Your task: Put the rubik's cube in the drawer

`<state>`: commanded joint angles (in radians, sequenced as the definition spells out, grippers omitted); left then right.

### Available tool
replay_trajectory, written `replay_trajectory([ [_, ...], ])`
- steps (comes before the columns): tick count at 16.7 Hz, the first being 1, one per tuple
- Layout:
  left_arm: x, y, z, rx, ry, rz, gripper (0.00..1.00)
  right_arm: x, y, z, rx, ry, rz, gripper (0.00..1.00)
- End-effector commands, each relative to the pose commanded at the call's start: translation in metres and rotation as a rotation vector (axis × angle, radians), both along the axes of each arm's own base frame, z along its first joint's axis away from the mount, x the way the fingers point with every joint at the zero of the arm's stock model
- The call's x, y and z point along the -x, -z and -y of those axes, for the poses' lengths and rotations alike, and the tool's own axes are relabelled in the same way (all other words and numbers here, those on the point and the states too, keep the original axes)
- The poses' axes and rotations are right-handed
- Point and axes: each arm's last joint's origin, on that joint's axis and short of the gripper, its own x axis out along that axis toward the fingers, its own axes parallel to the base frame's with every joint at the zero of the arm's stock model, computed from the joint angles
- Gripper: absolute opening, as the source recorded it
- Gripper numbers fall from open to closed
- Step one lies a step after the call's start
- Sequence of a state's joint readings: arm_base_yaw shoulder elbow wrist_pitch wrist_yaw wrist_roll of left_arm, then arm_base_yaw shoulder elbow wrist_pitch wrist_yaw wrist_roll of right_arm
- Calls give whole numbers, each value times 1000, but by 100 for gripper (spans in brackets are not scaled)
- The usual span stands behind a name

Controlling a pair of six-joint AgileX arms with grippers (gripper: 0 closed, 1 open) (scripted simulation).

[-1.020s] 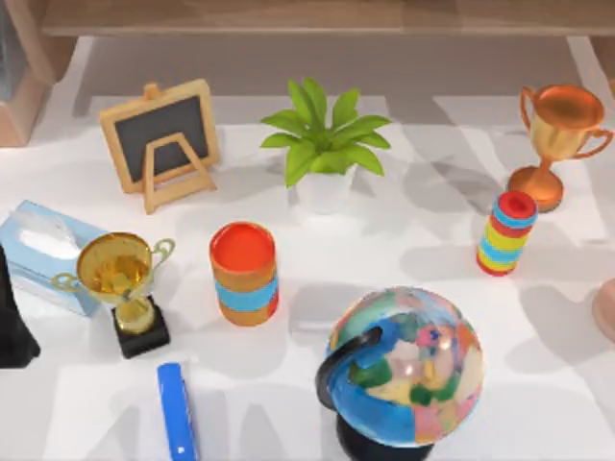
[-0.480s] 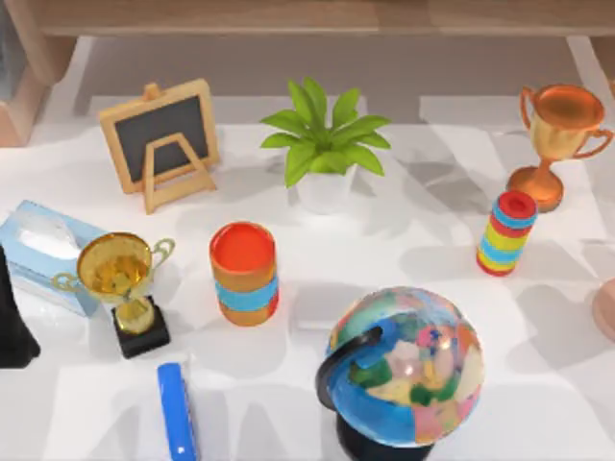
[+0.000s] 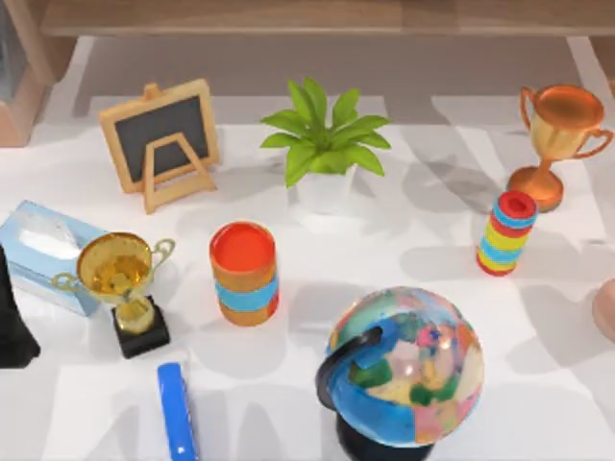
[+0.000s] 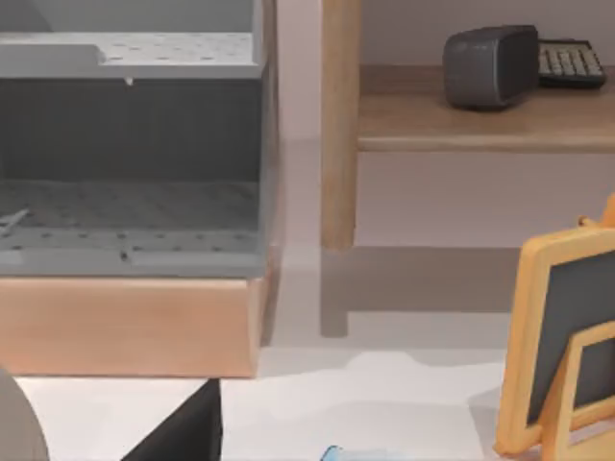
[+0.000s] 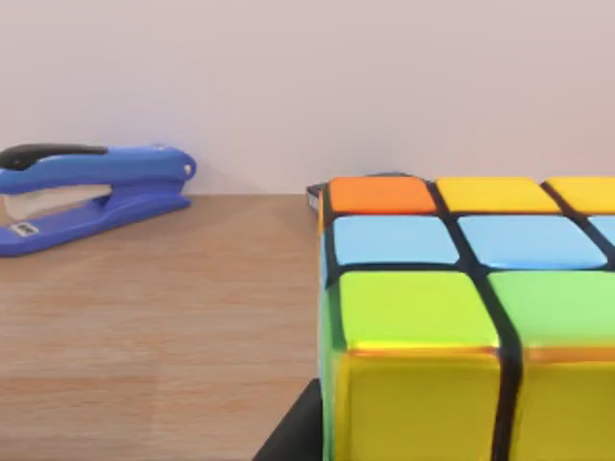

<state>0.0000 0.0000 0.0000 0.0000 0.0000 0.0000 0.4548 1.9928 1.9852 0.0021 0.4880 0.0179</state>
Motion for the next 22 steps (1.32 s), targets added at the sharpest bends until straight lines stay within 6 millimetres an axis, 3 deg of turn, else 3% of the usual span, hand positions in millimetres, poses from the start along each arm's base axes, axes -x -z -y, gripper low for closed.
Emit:
replay_trajectory([
  [4,0,0,0,0,0,0,100,1,0,-2,-2,-5,1,0],
  [7,0,0,0,0,0,0,100,3,-20,21,7,33,8,0],
  [9,0,0,0,0,0,0,100,7,-41,53,28,90,1,0],
  [13,0,0,0,0,0,0,100,22,-82,136,100,244,-71,0],
  [16,0,0,0,0,0,0,100,37,-95,200,167,357,-205,0],
  [19,0,0,0,0,0,0,100,42,-83,256,219,427,-418,0],
  [22,0,0,0,0,0,0,100,29,-43,304,234,419,-700,0],
])
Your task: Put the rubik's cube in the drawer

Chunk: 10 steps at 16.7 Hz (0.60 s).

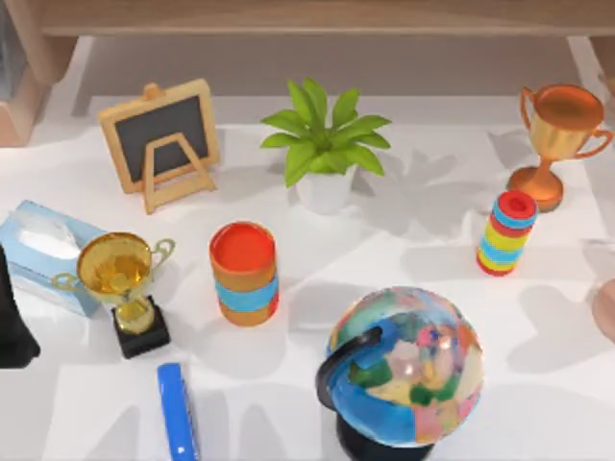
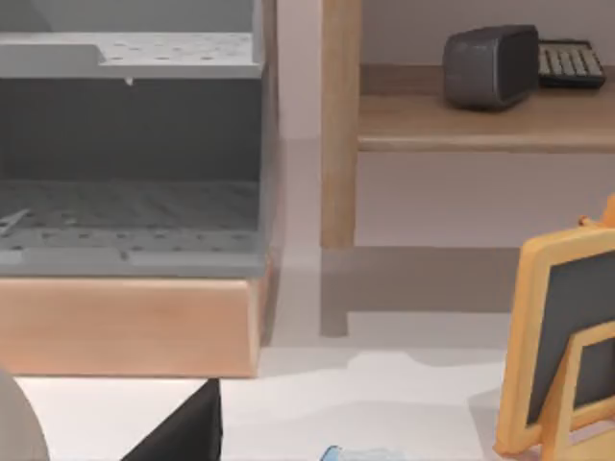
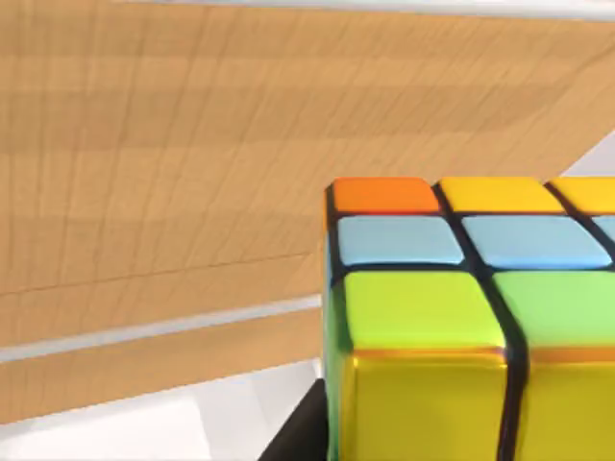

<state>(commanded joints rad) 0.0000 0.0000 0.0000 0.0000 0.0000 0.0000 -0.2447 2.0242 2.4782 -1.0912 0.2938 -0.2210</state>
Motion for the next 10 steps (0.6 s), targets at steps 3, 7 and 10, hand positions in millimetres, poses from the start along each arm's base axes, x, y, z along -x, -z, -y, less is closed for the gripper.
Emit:
replay_trajectory([
  [3,0,0,0,0,0,0,100,-26,67,38,-111,-19,-298,0],
  [7,0,0,0,0,0,0,100,-55,170,69,-307,-75,-631,0],
  [10,0,0,0,0,0,0,100,-67,232,77,-426,-111,-785,0],
])
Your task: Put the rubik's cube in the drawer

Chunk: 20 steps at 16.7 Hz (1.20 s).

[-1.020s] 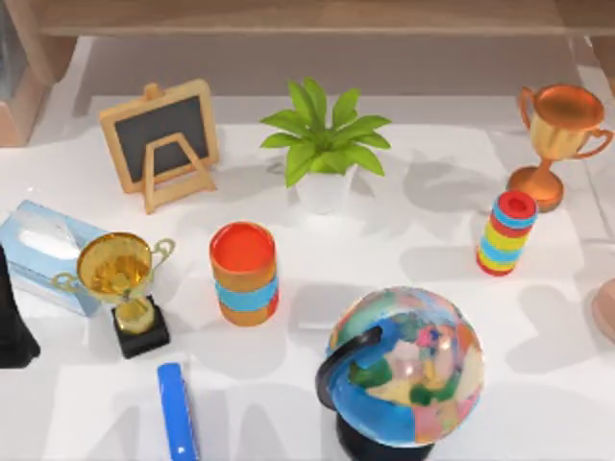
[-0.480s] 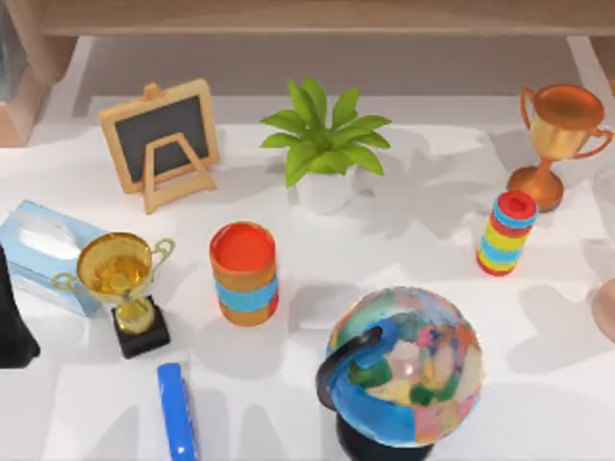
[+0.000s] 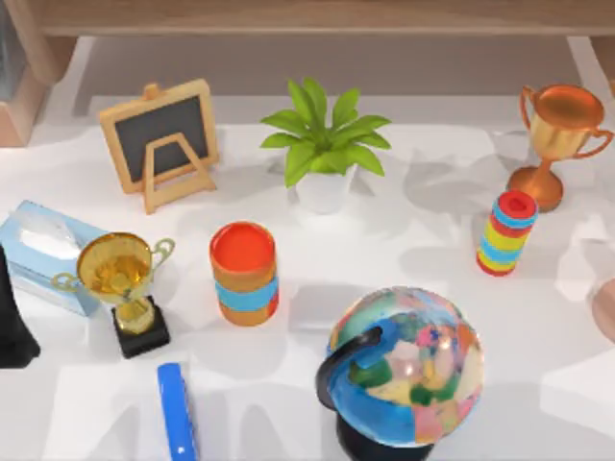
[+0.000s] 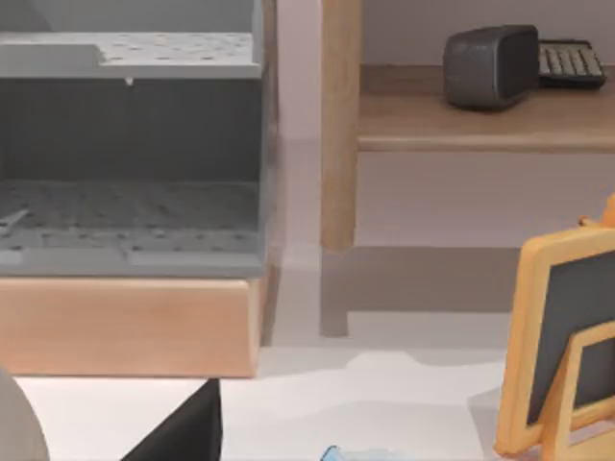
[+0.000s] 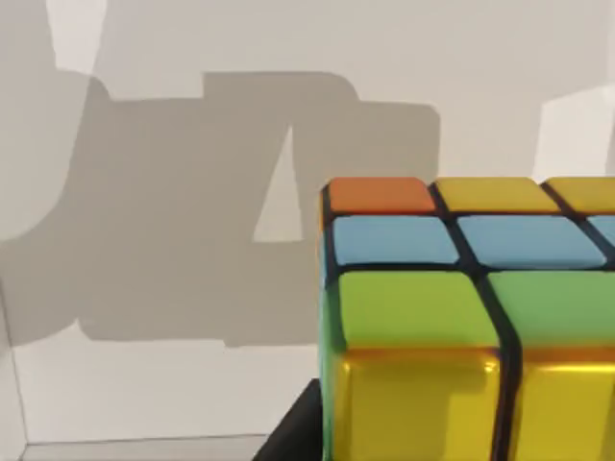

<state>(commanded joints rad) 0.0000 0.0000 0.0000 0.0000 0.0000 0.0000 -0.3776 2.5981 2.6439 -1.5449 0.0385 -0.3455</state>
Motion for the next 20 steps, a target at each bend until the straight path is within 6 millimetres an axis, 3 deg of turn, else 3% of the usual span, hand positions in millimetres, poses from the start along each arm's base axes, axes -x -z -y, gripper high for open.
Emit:
replay_trajectory([
  [3,0,0,0,0,0,0,100,-5,28,1,-52,-8,-52,0],
  [8,0,0,0,0,0,0,100,-6,28,1,-54,-8,-53,0],
  [20,0,0,0,0,0,0,100,-6,28,1,-54,-8,-53,90],
])
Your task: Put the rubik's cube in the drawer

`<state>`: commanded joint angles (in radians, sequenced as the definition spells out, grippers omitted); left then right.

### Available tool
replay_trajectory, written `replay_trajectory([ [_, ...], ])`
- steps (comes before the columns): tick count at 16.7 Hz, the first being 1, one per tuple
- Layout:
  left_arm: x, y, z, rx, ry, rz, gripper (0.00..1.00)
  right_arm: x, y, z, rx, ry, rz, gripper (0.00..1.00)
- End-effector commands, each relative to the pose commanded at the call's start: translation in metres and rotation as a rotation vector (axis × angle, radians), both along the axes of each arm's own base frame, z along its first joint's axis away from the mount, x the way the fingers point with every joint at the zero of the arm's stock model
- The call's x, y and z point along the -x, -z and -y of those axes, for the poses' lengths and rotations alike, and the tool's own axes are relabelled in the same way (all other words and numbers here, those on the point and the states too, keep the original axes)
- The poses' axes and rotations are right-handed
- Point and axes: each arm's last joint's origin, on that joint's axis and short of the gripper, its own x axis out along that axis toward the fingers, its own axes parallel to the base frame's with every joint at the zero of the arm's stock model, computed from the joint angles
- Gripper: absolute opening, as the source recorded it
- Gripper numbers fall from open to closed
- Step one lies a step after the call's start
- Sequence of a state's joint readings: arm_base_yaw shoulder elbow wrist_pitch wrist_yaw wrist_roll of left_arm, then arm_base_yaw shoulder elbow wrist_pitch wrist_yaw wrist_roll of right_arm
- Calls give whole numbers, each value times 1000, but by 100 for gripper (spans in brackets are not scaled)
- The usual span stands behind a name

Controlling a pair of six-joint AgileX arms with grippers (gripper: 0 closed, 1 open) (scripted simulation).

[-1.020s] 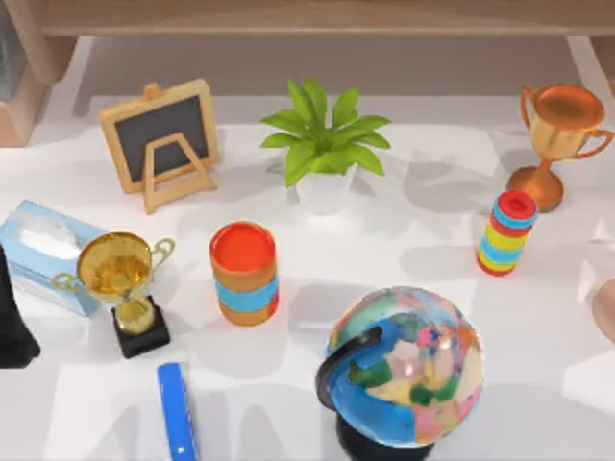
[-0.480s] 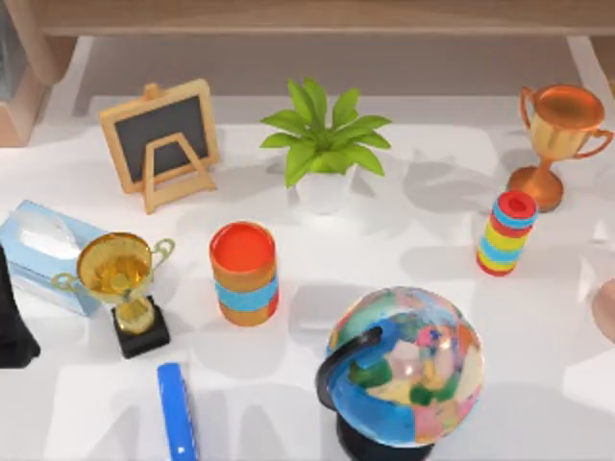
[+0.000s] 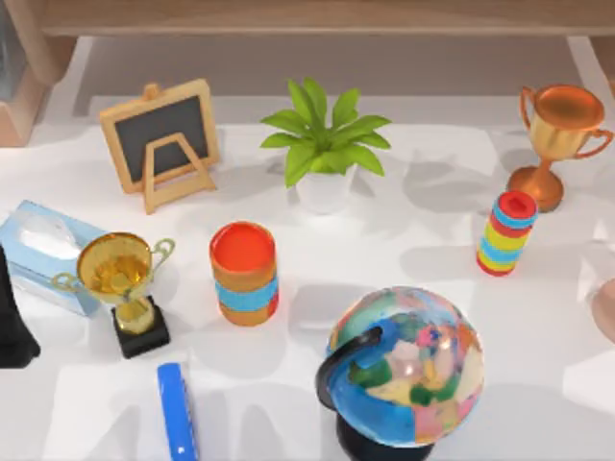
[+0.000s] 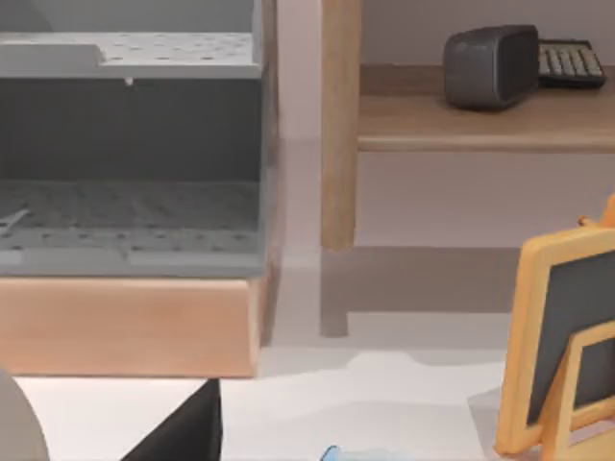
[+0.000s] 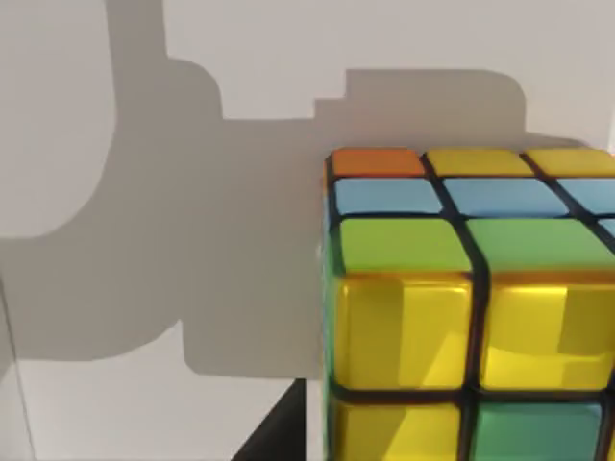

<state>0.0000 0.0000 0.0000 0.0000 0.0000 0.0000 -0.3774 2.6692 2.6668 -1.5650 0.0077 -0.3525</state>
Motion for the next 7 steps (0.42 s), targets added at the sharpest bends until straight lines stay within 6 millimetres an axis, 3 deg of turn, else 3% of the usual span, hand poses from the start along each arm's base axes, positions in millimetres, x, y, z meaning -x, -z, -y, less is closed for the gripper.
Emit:
replay_trajectory([
  [2,0,0,0,0,0,0,100,0,0,0,0,0,0,100],
  [7,0,0,0,0,0,0,100,0,0,0,0,0,0,100],
])
